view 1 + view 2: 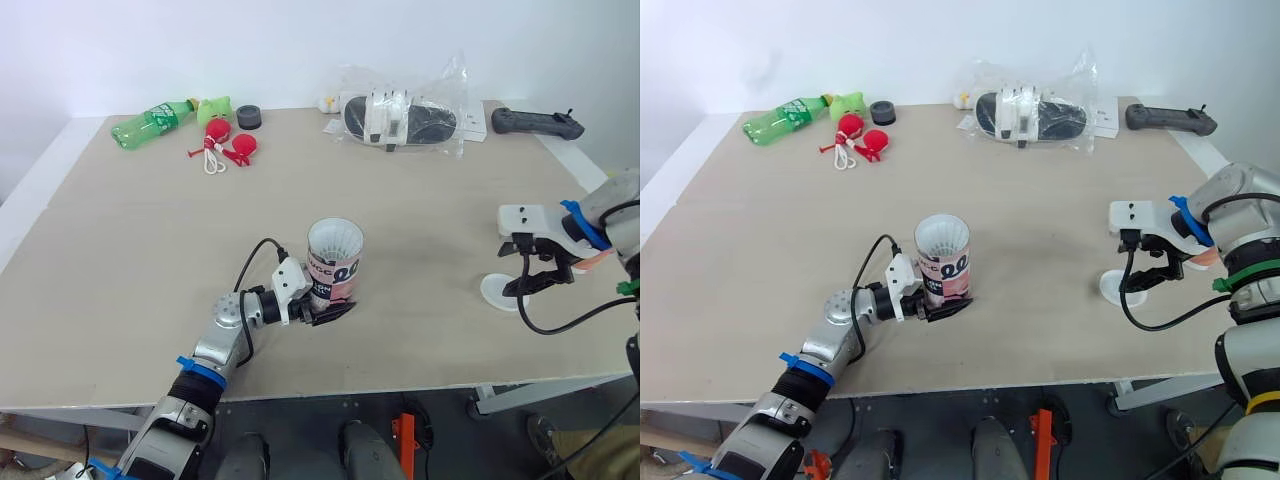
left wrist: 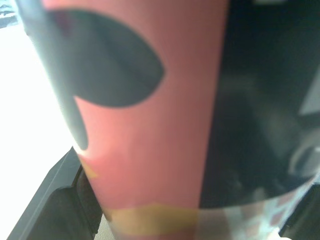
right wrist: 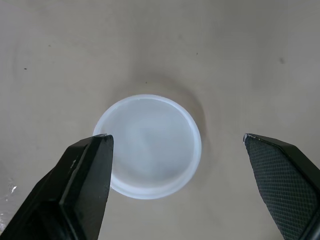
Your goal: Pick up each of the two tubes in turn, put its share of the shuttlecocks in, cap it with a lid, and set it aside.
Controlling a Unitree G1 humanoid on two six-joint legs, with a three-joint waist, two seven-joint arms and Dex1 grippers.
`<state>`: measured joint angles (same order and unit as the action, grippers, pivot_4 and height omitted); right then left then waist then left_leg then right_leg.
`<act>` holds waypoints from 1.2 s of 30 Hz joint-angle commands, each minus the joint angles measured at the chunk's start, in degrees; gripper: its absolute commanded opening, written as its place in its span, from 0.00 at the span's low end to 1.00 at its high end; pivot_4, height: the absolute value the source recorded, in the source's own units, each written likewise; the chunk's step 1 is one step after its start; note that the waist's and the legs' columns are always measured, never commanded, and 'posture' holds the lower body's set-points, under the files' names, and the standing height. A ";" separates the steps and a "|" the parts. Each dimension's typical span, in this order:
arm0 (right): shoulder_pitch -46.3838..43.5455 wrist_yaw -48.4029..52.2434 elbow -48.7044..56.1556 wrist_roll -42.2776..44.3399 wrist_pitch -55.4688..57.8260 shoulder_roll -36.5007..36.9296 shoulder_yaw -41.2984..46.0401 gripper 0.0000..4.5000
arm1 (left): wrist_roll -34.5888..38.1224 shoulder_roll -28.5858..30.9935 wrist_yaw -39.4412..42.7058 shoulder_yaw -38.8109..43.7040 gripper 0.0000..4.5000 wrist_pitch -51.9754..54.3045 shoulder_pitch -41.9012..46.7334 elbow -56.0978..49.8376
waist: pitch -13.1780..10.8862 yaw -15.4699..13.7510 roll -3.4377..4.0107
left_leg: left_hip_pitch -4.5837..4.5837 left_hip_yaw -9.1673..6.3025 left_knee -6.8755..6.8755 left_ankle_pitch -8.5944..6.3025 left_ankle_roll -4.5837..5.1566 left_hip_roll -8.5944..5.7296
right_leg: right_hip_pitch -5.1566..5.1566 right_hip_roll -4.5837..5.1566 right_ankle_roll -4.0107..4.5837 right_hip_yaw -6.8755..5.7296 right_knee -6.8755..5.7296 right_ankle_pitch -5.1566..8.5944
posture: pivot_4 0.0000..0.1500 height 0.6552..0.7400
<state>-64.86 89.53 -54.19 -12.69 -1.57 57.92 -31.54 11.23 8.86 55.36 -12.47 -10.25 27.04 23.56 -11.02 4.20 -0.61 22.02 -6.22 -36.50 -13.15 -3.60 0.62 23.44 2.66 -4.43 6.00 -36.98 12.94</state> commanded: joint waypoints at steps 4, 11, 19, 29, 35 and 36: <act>-3.11 -3.09 -7.38 -5.14 -3.66 -3.39 1.41 1.00 | -0.06 -0.23 0.26 -0.09 0.82 0.39 -0.74 0.40 | 0.01 0.06 0.02 | -0.04 0.00 0.00 0.00 0.00 0.00 | -0.04 0.00 0.01 0.00 0.00 -0.01 | 1.00 1.00; -4.45 -6.58 -14.02 -9.55 -4.73 -6.12 1.17 0.88 | -0.01 -0.09 0.15 -0.28 0.82 0.97 -1.81 -1.21 | 0.03 0.07 0.04 | -0.05 0.00 0.00 0.01 -0.01 -0.01 | -0.06 0.00 0.16 0.00 -0.01 -0.11 | 1.00 1.00; -5.39 -9.02 -17.51 -12.84 -4.22 -6.88 1.09 0.05 | 0.04 0.02 -0.06 -0.09 0.82 1.74 -2.16 -2.11 | 0.03 0.15 0.03 | -0.25 0.00 -0.03 0.16 -0.19 0.00 | -0.23 -0.02 -0.17 0.02 -0.01 -0.08 | 1.00 1.00; -7.10 -5.42 -16.51 -11.07 -4.41 -7.59 4.76 0.01 | 0.09 0.25 -0.11 0.24 0.82 2.08 -1.74 -2.09 | 0.03 0.22 0.04 | -0.30 0.00 -0.01 0.25 -0.23 0.01 | -0.26 -0.05 -0.21 0.08 -0.01 -0.18 | 1.00 1.00; -16.83 2.97 -12.39 -3.33 -0.87 -9.46 8.22 0.01 | 0.15 0.31 0.08 0.03 0.82 2.10 -1.93 -2.06 | 0.05 0.69 0.23 | -0.32 0.08 0.00 0.27 -0.25 0.00 | -0.20 -0.06 -0.25 0.21 -0.05 -0.22 | 1.00 1.00; -18.49 2.97 -11.47 -0.71 0.43 -9.89 7.81 0.01 | 0.14 0.29 0.09 -0.03 0.82 2.09 -1.95 -2.05 | 0.05 0.72 0.23 | -0.33 0.08 0.01 0.27 -0.24 0.00 | -0.19 -0.07 -0.25 0.20 -0.05 -0.22 | 1.00 1.00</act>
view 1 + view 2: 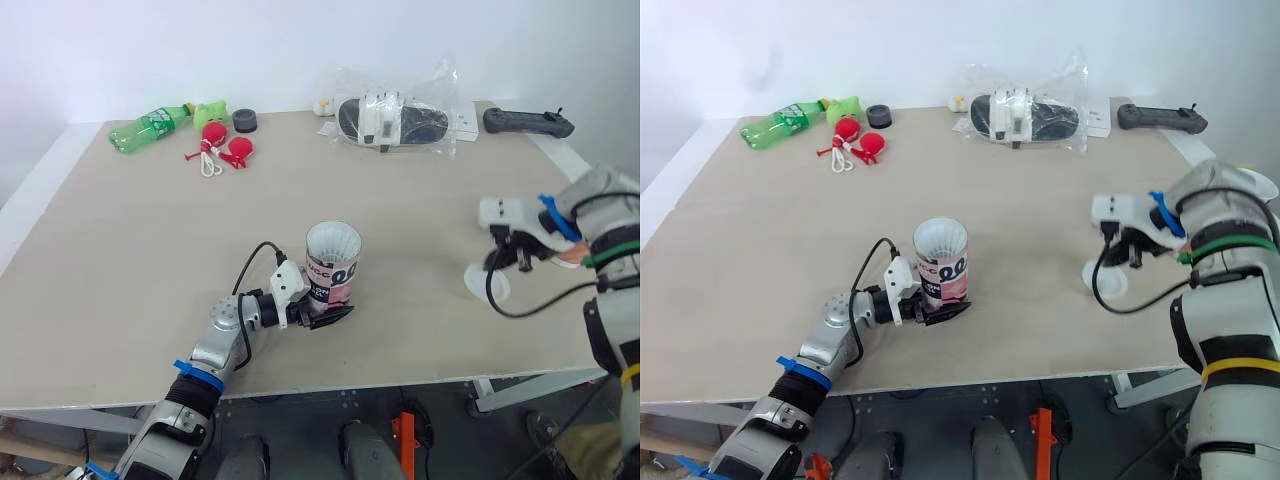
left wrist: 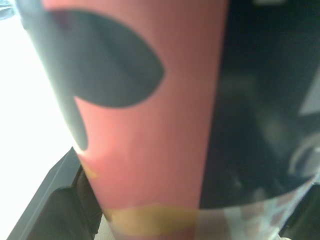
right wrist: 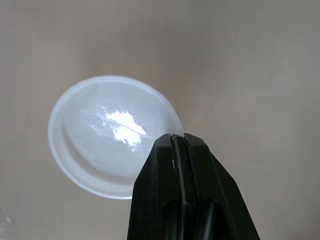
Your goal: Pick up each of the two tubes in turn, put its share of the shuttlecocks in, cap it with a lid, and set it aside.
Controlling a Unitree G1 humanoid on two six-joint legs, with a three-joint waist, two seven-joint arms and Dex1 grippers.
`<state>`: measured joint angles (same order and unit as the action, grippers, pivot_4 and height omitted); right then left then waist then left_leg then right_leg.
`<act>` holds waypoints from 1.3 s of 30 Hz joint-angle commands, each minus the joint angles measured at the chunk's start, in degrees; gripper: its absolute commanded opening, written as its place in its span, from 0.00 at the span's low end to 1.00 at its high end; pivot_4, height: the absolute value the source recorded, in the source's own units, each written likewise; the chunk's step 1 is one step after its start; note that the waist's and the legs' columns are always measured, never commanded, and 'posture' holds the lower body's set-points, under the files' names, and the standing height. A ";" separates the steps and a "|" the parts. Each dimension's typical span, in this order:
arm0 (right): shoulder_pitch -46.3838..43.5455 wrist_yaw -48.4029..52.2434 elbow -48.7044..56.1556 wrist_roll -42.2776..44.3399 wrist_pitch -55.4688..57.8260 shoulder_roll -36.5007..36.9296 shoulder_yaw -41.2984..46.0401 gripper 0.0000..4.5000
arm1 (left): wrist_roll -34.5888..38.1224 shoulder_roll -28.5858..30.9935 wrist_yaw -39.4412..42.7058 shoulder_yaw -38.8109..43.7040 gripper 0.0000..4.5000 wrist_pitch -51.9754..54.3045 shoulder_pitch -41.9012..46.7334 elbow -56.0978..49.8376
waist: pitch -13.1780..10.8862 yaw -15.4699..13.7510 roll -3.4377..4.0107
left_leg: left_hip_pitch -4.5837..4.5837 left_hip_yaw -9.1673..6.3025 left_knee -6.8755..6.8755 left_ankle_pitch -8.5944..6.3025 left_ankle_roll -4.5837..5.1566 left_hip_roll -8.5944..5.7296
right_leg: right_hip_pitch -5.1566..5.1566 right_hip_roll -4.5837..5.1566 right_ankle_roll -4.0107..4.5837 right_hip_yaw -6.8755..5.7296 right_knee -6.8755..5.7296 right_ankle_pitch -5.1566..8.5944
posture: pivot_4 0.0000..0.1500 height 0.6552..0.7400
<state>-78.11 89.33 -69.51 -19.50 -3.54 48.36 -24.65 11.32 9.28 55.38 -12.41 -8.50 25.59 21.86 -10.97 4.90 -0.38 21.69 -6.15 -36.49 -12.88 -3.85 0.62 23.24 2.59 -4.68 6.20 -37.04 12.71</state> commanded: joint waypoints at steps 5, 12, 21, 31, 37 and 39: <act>-11.34 3.17 21.36 33.54 22.34 0.76 -5.45 0.01 | -0.07 -0.39 -0.08 -0.25 0.82 0.25 -0.55 -0.14 | 0.00 0.14 0.01 | 0.02 -0.02 0.08 -0.01 0.00 0.02 | 0.03 -0.04 0.01 0.03 0.00 0.05 | 1.00 1.00; -16.94 3.17 29.35 45.61 33.54 -0.96 -13.77 0.01 | -0.20 -0.47 0.14 -0.15 0.82 0.30 -0.13 0.37 | 0.00 -0.28 0.02 | 0.25 -0.08 0.06 -0.03 0.02 0.02 | 0.19 -0.01 0.01 -0.05 0.01 0.11 | 1.00 1.00; -21.72 3.17 33.51 49.92 38.45 -5.06 -18.30 0.01 | -0.41 -0.58 -0.04 -0.34 0.82 0.28 -0.25 0.25 | 0.00 -0.40 0.03 | 0.36 -0.10 0.05 -0.03 0.02 0.08 | 0.31 -0.08 0.04 -0.09 -0.03 0.10 | 1.00 1.00; -22.91 3.17 38.73 49.11 35.02 -6.55 -27.13 0.01 | -0.79 -1.02 0.26 -0.79 0.82 0.52 0.44 1.42 | 0.00 -0.41 0.03 | 0.40 -0.13 0.05 -0.03 0.02 0.08 | 0.35 -0.08 0.05 -0.14 -0.04 0.09 | 1.00 1.00; -23.64 3.17 37.74 48.13 32.59 -7.85 -30.19 0.01 | -0.76 -1.23 0.28 -0.66 0.82 0.23 0.91 2.03 | 0.00 -0.47 0.03 | 0.42 -0.15 0.04 -0.03 0.02 0.08 | 0.35 -0.08 0.05 -0.17 -0.03 0.09 | 1.00 1.00; -23.73 3.17 37.19 47.13 31.61 -8.47 -30.97 0.01 | -0.71 -1.18 0.33 -0.71 0.82 0.24 0.54 1.76 | 0.00 -0.46 0.03 | 0.41 -0.16 0.04 -0.03 0.02 0.08 | 0.35 -0.08 0.05 -0.18 -0.03 0.09 | 1.00 1.00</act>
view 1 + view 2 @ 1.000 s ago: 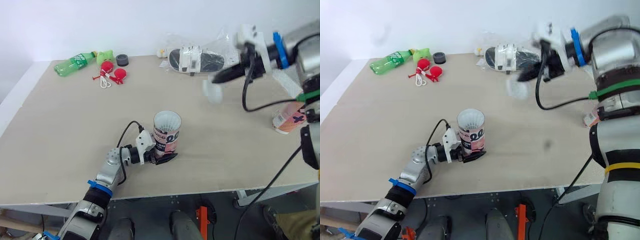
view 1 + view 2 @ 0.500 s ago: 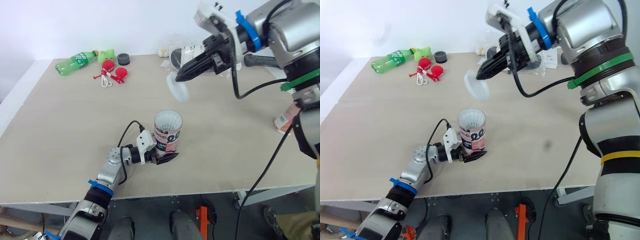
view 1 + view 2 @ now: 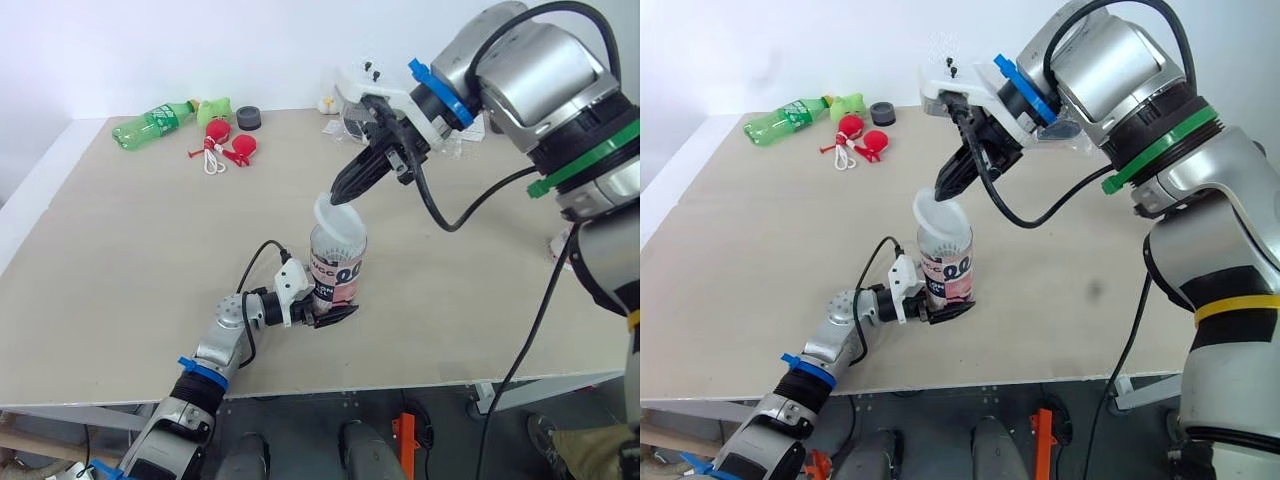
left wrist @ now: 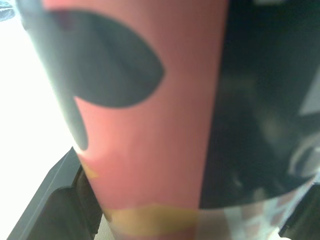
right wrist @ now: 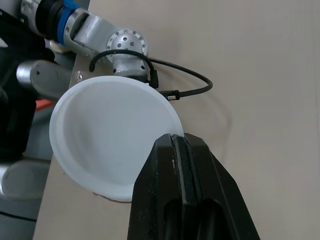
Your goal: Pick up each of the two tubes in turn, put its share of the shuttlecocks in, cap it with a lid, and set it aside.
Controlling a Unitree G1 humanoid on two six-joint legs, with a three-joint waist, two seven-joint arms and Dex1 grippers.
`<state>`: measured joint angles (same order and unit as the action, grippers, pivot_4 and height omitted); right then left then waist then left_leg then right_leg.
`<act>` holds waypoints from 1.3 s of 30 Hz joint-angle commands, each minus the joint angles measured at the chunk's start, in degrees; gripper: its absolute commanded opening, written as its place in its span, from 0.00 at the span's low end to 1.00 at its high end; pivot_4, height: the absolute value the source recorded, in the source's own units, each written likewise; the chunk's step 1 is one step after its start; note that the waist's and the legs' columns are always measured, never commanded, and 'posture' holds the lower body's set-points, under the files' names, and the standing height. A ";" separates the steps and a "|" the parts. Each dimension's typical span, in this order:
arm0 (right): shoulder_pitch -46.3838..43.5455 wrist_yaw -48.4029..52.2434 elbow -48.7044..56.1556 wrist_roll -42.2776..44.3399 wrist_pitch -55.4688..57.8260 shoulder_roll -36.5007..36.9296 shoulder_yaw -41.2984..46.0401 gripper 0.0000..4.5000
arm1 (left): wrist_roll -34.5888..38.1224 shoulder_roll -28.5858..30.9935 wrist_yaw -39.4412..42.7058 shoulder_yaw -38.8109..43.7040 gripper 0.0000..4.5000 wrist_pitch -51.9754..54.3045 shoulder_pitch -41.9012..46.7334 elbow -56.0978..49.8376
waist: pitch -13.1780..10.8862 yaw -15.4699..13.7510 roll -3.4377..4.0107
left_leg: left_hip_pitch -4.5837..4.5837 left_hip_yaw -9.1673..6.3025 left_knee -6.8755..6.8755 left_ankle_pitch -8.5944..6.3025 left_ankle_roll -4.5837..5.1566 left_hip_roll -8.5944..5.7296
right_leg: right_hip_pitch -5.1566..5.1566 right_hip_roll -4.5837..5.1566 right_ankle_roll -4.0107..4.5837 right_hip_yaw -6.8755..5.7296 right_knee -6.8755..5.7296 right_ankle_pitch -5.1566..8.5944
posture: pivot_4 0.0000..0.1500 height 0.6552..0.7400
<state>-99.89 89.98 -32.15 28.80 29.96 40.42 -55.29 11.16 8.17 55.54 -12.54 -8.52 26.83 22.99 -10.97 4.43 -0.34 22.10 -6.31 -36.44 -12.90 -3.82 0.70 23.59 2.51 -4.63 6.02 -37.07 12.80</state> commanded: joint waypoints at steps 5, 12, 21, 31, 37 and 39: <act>-2.29 2.52 -0.92 -2.36 -3.65 -1.63 -2.45 0.01 | -0.54 0.11 0.43 -0.85 0.82 0.31 -1.54 0.05 | 0.00 0.00 0.00 | 0.01 -0.01 0.00 0.00 0.00 0.00 | 0.00 0.00 0.01 -0.01 0.00 0.00 | 1.00 1.00; -3.14 2.52 -2.50 -3.37 -6.33 -2.28 -5.55 0.01 | -0.50 0.20 0.62 -0.74 0.82 0.37 -1.22 0.17 | 0.00 0.01 0.00 | 0.03 -0.03 0.01 0.00 0.00 0.01 | 0.03 0.00 0.01 -0.04 0.00 0.01 | 1.00 1.00; -6.08 2.52 -3.55 -1.77 -8.21 -2.12 -7.58 0.01 | -0.47 -0.16 0.58 -1.14 0.82 0.50 -1.84 -0.36 | 0.00 0.00 0.00 | 0.04 -0.04 0.01 0.00 0.00 0.01 | 0.03 -0.01 0.02 -0.04 0.00 0.01 | 1.00 1.00; -5.87 2.52 -1.58 -0.72 -8.59 -0.99 -9.06 0.01 | -0.48 -0.15 0.68 -1.36 0.82 0.76 -2.15 -0.79 | 0.00 0.00 0.00 | 0.09 -0.04 0.02 0.00 0.00 0.02 | 0.08 -0.02 0.03 -0.05 0.00 0.03 | 1.00 1.00; -5.24 2.52 -1.65 -0.92 -8.84 -0.90 -10.25 0.01 | -0.46 -0.13 0.69 -1.42 0.82 0.80 -2.21 -0.86 | 0.00 0.01 0.00 | 0.12 -0.05 0.02 0.00 0.00 0.02 | 0.10 -0.01 0.03 -0.05 0.00 0.03 | 1.00 1.00; -4.94 2.52 -1.25 -0.88 -8.75 -0.94 -10.41 0.01 | -0.47 -0.19 0.65 -1.48 0.82 0.82 -2.25 -0.91 | 0.00 0.01 0.00 | 0.12 -0.05 0.02 0.00 0.00 0.02 | 0.10 -0.01 0.03 -0.05 0.00 0.04 | 1.00 1.00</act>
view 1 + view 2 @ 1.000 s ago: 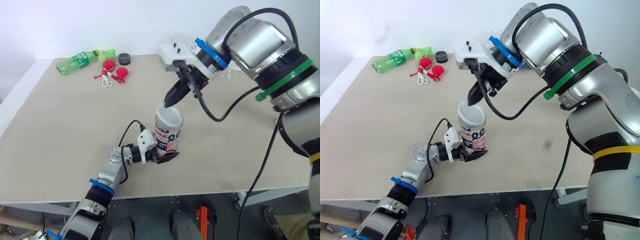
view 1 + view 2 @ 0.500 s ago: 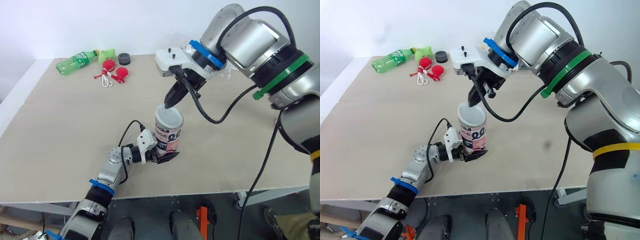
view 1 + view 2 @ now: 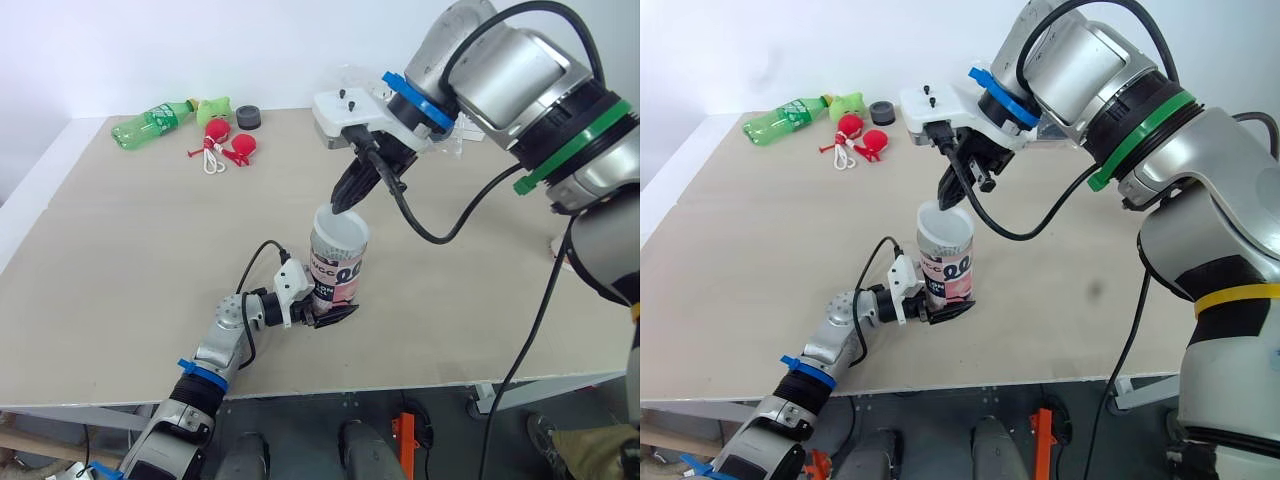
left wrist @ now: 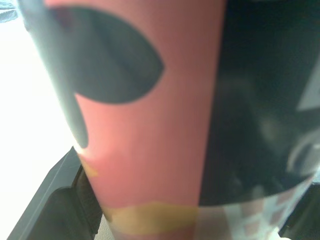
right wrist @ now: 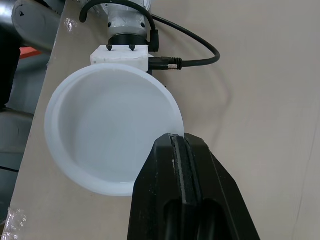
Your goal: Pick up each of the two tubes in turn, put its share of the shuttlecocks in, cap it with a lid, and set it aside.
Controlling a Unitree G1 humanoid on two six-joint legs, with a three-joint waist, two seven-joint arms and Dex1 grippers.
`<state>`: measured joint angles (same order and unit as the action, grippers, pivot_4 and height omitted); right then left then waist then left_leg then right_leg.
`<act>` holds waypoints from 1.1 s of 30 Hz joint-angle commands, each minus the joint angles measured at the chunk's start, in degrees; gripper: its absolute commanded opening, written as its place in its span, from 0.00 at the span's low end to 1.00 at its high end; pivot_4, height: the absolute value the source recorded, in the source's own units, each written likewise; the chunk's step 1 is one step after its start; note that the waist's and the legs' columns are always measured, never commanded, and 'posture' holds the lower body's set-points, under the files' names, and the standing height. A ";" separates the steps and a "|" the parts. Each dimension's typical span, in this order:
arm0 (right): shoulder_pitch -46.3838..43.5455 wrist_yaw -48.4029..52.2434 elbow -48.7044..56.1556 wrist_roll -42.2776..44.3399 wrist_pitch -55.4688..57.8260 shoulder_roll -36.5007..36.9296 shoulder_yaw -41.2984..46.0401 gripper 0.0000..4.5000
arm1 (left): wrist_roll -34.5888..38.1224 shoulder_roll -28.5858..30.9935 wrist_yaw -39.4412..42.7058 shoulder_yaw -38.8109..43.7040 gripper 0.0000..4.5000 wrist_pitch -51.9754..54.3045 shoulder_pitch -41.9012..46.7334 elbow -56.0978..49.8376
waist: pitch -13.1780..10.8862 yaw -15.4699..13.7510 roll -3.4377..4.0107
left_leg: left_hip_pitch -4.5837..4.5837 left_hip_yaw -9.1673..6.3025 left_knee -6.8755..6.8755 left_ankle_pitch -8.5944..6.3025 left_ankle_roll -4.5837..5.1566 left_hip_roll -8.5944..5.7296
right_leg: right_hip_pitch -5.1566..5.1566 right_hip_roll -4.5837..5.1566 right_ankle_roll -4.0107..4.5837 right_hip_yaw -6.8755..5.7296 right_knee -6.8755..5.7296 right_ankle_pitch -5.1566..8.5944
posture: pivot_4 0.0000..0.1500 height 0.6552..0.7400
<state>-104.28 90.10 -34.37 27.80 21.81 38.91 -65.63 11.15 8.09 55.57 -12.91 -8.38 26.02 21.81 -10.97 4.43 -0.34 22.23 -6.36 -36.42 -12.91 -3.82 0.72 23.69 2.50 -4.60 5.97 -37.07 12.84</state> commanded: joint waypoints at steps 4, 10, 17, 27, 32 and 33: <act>0.15 2.40 1.88 -0.02 -0.54 0.59 -0.29 0.01 | -0.44 -0.19 0.57 -1.09 0.82 0.65 -1.24 0.48 | 0.00 0.00 0.00 | 0.00 0.00 0.00 0.00 0.00 0.00 | 0.00 0.00 0.00 0.00 0.00 0.00 | 1.00 1.00; 0.72 2.40 2.18 -1.18 -1.98 0.58 -0.53 0.01 | -0.41 -0.23 0.58 -1.21 0.82 0.67 -1.40 0.33 | 0.00 0.00 0.00 | 0.02 -0.01 0.00 0.00 0.00 0.00 | 0.01 0.00 0.00 -0.01 0.00 0.00 | 1.00 1.00; 1.95 2.40 2.11 -1.85 -7.01 0.42 0.69 0.01 | -0.44 -0.21 0.80 -1.38 0.82 0.63 -1.50 0.32 | 0.00 0.00 0.00 | 0.00 -0.01 0.00 0.00 0.00 0.00 | 0.00 0.00 0.00 -0.01 0.00 0.00 | 1.00 1.00; 2.08 2.40 1.78 -1.61 -8.21 -0.18 1.93 0.33 | -0.39 0.07 1.13 -1.45 0.82 0.74 -1.66 0.10 | 0.00 0.00 0.00 | 0.00 -0.01 0.00 0.00 0.00 0.01 | 0.00 -0.01 0.01 -0.01 0.00 0.00 | 1.00 1.00; 1.76 2.40 1.47 -1.51 -7.82 -0.42 2.60 0.88 | -0.46 -0.01 1.32 -1.40 0.82 0.80 -1.62 0.10 | 0.00 0.00 0.00 | 0.02 -0.01 0.00 0.00 0.01 0.01 | 0.01 0.00 0.01 -0.01 0.00 0.00 | 1.00 1.00; 1.67 2.40 1.33 -1.55 -7.80 -0.52 2.79 0.98 | -0.50 -0.04 1.39 -1.39 0.82 0.79 -1.61 0.11 | 0.00 0.00 0.00 | 0.02 -0.01 0.00 0.00 0.01 0.01 | 0.01 0.00 0.02 -0.01 0.00 0.00 | 1.00 1.00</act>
<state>-101.47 90.12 -33.05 26.08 13.99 38.63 -64.79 11.13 8.09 56.66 -13.15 -8.31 25.71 21.33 -10.97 4.43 -0.34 22.24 -6.37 -36.42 -12.91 -3.81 0.73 23.70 2.49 -4.58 5.96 -37.07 12.84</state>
